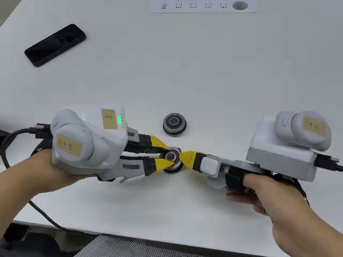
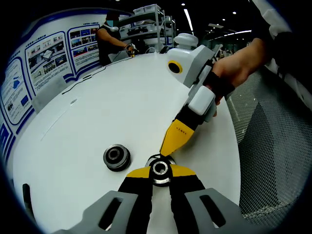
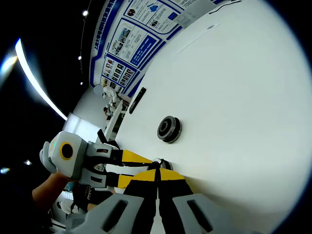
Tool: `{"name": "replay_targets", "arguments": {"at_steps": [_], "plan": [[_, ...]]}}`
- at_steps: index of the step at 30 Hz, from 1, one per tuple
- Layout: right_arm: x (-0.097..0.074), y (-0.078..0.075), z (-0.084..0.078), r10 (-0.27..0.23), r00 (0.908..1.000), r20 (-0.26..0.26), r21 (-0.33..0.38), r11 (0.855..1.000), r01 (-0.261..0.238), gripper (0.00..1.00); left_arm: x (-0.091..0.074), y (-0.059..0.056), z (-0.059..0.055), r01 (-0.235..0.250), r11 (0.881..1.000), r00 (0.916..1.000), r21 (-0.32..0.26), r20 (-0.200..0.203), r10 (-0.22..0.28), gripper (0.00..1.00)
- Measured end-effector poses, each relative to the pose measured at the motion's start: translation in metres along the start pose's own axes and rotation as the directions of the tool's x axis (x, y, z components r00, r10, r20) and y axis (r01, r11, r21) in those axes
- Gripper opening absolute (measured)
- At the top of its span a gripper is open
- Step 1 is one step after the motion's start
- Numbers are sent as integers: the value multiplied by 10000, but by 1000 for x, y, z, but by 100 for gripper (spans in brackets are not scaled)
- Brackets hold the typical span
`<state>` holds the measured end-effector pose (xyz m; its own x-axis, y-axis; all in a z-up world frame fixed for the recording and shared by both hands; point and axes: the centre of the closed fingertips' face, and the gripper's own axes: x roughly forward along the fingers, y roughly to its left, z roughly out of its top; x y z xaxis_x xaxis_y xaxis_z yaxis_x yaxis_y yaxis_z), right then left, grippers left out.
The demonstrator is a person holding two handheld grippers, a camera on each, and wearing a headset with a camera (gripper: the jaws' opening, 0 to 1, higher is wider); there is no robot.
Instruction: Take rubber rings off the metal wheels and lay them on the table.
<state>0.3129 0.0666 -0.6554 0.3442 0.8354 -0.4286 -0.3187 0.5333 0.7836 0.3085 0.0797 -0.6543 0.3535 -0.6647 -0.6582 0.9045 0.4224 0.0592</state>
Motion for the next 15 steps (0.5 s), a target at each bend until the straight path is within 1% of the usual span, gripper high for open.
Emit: {"name": "replay_targets", "arguments": {"at_steps": [5, 15], "plan": [[1, 0, 0, -123, 9999, -30, -228, 9997, 122, 1, 0, 0, 0, -4, 10000, 10000, -34, 19, 4, 13], [2, 0, 0, -194, 9998, -100, -578, 9982, 188, 0, 0, 0, -1, -14, 10000, 10000, -17, 0, 14, 13]]}}
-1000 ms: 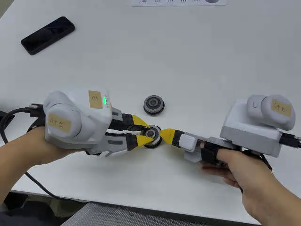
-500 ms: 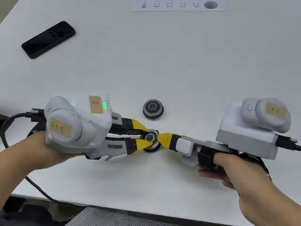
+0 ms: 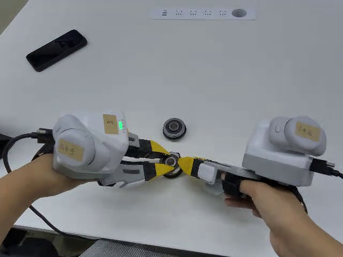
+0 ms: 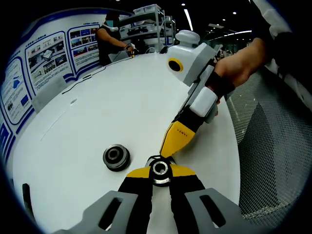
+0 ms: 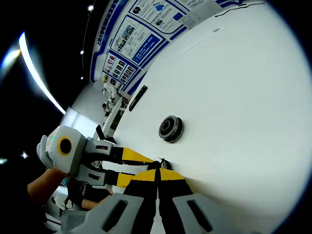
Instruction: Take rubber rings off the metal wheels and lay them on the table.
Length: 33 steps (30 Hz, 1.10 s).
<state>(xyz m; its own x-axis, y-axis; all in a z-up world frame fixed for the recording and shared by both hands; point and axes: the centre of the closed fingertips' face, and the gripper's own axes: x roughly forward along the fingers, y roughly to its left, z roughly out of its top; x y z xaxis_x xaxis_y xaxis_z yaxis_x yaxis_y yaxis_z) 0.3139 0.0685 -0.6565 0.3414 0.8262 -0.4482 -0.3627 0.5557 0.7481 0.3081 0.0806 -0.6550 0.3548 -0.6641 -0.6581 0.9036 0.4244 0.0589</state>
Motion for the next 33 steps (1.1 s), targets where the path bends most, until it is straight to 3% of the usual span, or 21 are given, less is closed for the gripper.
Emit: {"name": "replay_targets", "arguments": {"at_steps": [25, 33], "plan": [[1, 4, -1, 91, 9998, 170, -398, 9992, -84, 1, 1, 0, 0, -54, 10000, 9999, 43, -133, 55, 13], [2, 6, -3, 42, 10000, 6, -444, 9990, -42, 1, 1, 0, 0, -60, 10000, 9999, 60, -140, 61, 13]]}}
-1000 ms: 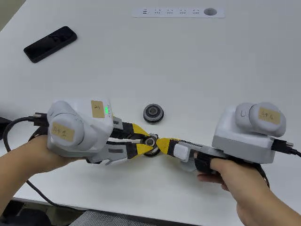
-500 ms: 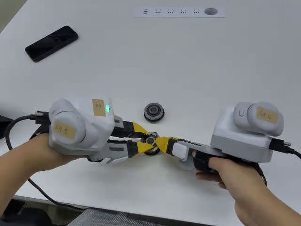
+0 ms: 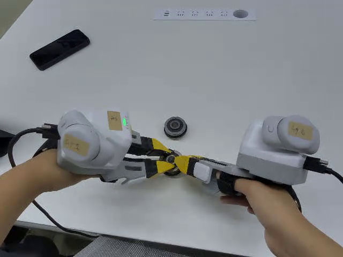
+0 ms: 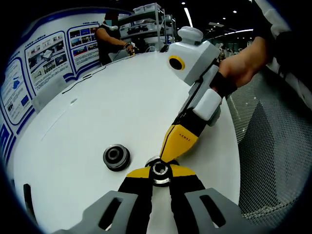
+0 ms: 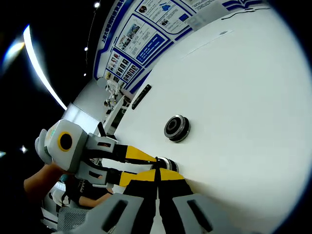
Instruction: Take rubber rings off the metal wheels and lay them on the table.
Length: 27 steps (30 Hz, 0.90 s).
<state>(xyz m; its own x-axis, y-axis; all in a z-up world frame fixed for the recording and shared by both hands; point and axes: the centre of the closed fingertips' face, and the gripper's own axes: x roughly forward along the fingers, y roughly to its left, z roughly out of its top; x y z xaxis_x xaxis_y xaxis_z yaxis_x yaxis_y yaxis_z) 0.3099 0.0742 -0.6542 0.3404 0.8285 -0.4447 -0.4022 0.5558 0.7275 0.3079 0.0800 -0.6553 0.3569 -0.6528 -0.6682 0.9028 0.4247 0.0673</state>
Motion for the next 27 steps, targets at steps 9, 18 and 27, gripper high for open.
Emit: {"name": "replay_targets", "arguments": {"at_steps": [9, 18, 27], "plan": [[-2, 0, 4, 65, 9998, 171, 302, 9995, -70, 1, 0, 0, 0, 24, 10000, 9999, -43, -134, -25, 13], [0, 7, 7, 221, 9991, 366, 900, 9956, -253, 2, 0, 0, 0, -143, 9997, 9998, -182, -112, 141, 13], [-3, 6, 9, 265, 9984, 508, 1156, 9928, -323, 2, 0, 0, 1, -364, 9986, 9993, -382, 13, 365, 14]]}}
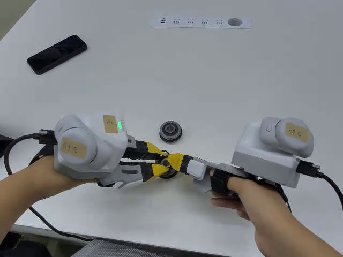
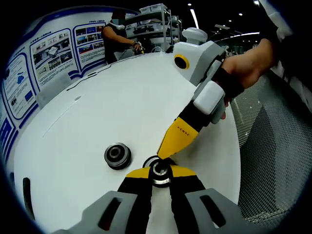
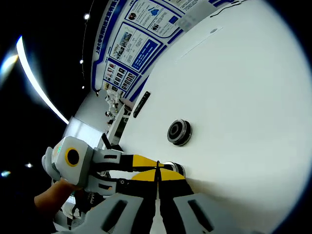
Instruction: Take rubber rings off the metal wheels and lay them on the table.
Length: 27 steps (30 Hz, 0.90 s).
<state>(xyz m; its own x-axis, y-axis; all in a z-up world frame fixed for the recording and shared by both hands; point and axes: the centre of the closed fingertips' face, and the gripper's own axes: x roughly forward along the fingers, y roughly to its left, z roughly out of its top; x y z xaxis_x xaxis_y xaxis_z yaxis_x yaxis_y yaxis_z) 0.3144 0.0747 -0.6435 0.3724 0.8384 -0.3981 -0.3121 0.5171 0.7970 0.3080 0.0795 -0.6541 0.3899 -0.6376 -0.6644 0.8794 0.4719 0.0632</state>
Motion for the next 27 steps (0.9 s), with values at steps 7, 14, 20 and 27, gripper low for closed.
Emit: {"name": "replay_targets", "arguments": {"at_steps": [7, 14, 20, 27], "plan": [[-2, 0, 0, 15, 10000, -3, 156, 9999, -15, 2, -2, -1, 2, 54, 9999, 9999, 154, -133, -52, 15], [-1, 4, -1, 134, 9999, -10, 376, 9992, -134, 2, -18, -2, 9, 0, 9997, 9995, -264, 326, 9, 22], [-6, 11, 8, 381, 9989, 267, 697, 9968, -398, 2, -33, 8, 10, -483, 9973, 9973, -554, 518, 512, 22], [-17, 0, 29, 120, 9961, 869, 1040, 9944, -210, 2, -38, 17, 13, -791, 9933, 9938, -841, 711, 851, 22]]}}
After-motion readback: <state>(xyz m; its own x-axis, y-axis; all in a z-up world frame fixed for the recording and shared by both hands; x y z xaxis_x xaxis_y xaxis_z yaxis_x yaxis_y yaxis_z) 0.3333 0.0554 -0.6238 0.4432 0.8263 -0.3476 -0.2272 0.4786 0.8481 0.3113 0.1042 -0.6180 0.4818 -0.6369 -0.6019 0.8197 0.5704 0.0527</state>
